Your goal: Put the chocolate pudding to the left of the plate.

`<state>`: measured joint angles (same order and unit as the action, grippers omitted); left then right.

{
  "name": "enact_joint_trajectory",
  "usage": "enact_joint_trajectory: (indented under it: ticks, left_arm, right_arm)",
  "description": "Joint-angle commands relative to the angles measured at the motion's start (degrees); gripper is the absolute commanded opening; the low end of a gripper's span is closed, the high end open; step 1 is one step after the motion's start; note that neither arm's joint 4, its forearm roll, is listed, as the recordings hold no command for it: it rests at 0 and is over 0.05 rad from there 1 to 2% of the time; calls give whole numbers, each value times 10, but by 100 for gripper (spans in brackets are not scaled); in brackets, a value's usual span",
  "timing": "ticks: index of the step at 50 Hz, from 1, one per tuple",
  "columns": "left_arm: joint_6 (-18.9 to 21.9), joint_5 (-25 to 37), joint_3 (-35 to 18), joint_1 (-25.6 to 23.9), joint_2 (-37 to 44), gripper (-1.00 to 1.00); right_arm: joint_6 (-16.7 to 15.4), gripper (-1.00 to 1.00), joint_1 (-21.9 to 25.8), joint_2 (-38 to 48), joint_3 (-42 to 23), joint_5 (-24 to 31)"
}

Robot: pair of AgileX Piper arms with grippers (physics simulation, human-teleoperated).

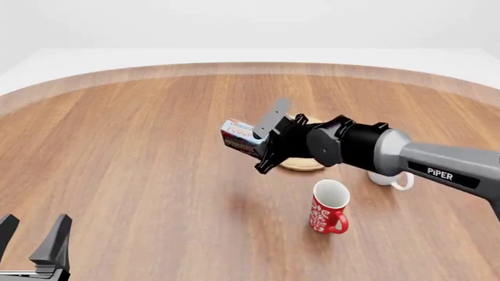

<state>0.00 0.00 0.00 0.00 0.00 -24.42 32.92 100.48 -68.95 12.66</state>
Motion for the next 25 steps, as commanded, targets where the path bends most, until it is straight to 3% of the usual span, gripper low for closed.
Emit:
enact_joint_trajectory:
  ticks: [1,25]
  left_arm:
    - [0,0,0,0,0,100]
    - [0,0,0,0,0,100]
  right_arm:
    - [-4,-100,-11,19,-62,34]
    - [-28,-100,-32,126,-231,101]
